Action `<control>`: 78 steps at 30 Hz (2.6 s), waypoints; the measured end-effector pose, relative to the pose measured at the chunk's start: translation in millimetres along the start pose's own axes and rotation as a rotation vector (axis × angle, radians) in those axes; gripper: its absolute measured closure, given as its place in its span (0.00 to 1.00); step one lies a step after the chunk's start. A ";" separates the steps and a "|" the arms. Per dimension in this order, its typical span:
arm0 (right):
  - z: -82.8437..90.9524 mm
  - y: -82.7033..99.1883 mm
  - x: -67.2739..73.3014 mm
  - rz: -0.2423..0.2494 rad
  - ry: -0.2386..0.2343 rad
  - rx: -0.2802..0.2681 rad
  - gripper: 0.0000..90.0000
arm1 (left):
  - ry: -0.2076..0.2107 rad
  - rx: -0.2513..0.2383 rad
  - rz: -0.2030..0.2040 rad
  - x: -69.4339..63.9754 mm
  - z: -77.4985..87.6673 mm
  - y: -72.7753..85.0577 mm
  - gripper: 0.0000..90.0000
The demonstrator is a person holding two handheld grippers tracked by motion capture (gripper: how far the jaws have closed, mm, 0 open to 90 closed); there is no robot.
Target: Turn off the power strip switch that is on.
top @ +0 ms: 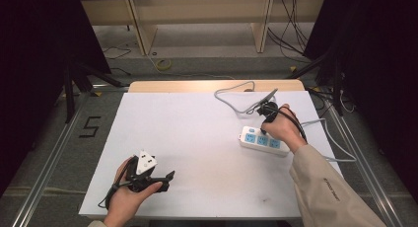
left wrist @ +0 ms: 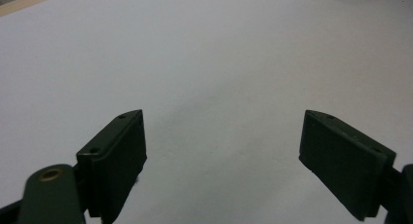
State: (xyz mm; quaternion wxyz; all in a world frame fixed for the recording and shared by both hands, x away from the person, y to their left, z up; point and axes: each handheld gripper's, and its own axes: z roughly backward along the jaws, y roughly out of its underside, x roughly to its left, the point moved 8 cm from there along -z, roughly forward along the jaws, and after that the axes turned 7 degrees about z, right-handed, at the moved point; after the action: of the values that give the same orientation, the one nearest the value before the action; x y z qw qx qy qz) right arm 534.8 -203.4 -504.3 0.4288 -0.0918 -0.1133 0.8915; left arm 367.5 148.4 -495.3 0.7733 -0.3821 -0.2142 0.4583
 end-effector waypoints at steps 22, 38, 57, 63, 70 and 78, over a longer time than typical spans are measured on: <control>-0.1 -0.7 -2.3 -0.016 -0.016 -0.009 1.00 | 0.000 0.002 0.005 0.0 0.0 0.6 0.19; 5.8 -0.9 -7.7 -0.032 -0.011 -0.048 1.00 | 0.002 -0.005 0.008 0.1 0.0 0.2 0.19; 15.5 1.0 -10.5 -0.037 -0.015 -0.090 1.00 | 0.000 -0.001 0.013 0.0 -0.4 0.9 0.19; 22.4 4.3 -12.7 -0.042 -0.008 -0.137 1.00 | -0.001 0.002 0.012 0.3 -0.6 1.1 0.19; 27.7 9.4 -13.4 -0.037 -0.009 -0.162 1.00 | -0.002 0.004 0.010 0.0 -0.9 0.9 0.19; 33.7 13.9 -14.1 -0.036 -0.008 -0.193 1.00 | -0.004 0.004 0.012 0.5 -1.2 1.5 0.19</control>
State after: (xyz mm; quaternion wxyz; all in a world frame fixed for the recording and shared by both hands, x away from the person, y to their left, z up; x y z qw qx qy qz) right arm 524.3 -227.0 -475.0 0.4335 -0.1272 -0.2022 0.8689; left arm 367.7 148.8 -497.2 0.7710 -0.3808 -0.2125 0.4642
